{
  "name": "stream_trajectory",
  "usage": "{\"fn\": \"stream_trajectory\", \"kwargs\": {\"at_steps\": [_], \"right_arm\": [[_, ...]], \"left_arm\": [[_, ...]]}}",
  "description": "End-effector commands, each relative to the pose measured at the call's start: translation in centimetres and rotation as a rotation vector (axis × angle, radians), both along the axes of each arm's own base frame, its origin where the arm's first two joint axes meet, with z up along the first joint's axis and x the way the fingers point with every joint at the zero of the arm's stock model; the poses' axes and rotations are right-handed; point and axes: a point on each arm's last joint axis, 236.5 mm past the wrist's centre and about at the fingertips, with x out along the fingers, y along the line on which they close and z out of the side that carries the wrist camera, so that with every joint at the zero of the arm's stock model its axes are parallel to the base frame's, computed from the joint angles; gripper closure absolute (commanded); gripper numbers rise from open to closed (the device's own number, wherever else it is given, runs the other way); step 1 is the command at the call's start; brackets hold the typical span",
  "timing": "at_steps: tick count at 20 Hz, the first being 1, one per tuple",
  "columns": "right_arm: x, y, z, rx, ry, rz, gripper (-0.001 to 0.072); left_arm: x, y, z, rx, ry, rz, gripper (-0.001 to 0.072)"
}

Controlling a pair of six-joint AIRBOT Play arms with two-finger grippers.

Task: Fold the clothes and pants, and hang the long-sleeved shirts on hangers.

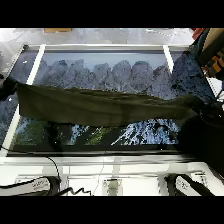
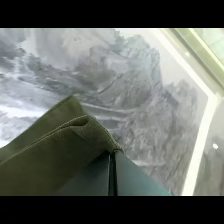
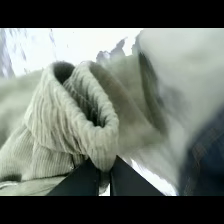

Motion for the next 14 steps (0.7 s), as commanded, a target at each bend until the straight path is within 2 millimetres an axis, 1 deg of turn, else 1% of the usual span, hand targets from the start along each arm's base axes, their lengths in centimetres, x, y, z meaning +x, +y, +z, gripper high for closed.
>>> {"fn": "stream_trajectory", "kwargs": {"at_steps": [1, 3, 4, 7, 8, 9, 10, 11, 12, 14], "right_arm": [[6.1, -0.8, -2.3, 0.052, -0.040, -0.060, 0.0677], [8.8, -1.4, -3.3, 0.100, -0.075, -0.146, 0.0677], [9.8, -1.7, -3.7, 0.122, -0.090, -0.187, 0.0677], [12.0, -1.9, -4.4, 0.142, -0.155, -0.233, 0.0676], [12.4, -1.9, -4.3, 0.138, -0.172, -0.236, 0.0676], [12.7, -2.1, -4.1, 0.129, -0.187, -0.238, 0.0653], [12.8, -2.2, -3.9, 0.129, -0.194, -0.240, 0.0483], [12.7, -2.2, -3.9, 0.127, -0.193, -0.239, 0.0190], [12.6, -2.1, -3.9, 0.125, -0.189, -0.233, 0.0091], [12.2, -1.7, -3.9, 0.124, -0.167, -0.211, 0.0092]], "left_arm": [[3.3, -0.3, -1.8, -0.051, 0.005, 0.006, 0.0694], [3.9, -0.1, -2.6, -0.066, 0.000, 0.025, 0.0693], [4.1, 0.1, -2.8, -0.064, -0.005, 0.039, 0.0692], [4.8, 0.6, -3.0, -0.039, -0.025, 0.074, 0.0689], [4.9, 0.8, -2.7, -0.027, -0.036, 0.087, 0.0664], [5.1, 0.9, -2.5, -0.017, -0.045, 0.097, 0.0508], [5.1, 0.9, -2.4, -0.015, -0.048, 0.097, 0.0227], [5.1, 0.9, -2.4, -0.015, -0.048, 0.098, -0.0002], [5.1, 0.8, -2.2, -0.015, -0.050, 0.094, 0.0011], [4.7, 0.8, -0.6, -0.011, -0.068, 0.087, 0.0011]]}}
